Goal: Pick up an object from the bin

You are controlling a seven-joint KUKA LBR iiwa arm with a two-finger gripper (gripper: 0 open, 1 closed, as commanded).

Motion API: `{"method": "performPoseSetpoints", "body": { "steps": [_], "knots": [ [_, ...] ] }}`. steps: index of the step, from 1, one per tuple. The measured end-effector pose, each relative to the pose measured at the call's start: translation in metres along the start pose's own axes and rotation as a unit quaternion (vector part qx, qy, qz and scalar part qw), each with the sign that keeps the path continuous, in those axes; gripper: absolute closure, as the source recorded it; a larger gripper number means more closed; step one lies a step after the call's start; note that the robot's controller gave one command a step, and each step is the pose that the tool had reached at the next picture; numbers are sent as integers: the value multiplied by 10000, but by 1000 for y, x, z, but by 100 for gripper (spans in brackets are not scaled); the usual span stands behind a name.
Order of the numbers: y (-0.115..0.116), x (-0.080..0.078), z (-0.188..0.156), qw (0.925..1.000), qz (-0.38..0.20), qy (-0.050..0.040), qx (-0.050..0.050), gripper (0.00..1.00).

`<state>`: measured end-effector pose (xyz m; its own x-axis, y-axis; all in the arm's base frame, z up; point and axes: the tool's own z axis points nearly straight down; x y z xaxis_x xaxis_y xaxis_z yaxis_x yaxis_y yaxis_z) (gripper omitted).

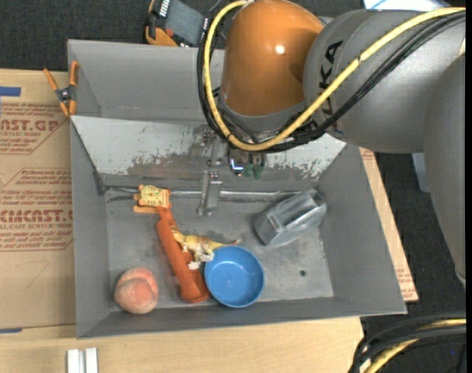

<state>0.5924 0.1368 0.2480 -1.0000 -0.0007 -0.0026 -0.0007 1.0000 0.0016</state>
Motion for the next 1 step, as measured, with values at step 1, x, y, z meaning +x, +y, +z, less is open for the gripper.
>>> {"method": "performPoseSetpoints", "body": {
  "steps": [1],
  "knots": [
    [0,0,0,10000,0,0,0,0]
  ]
}}
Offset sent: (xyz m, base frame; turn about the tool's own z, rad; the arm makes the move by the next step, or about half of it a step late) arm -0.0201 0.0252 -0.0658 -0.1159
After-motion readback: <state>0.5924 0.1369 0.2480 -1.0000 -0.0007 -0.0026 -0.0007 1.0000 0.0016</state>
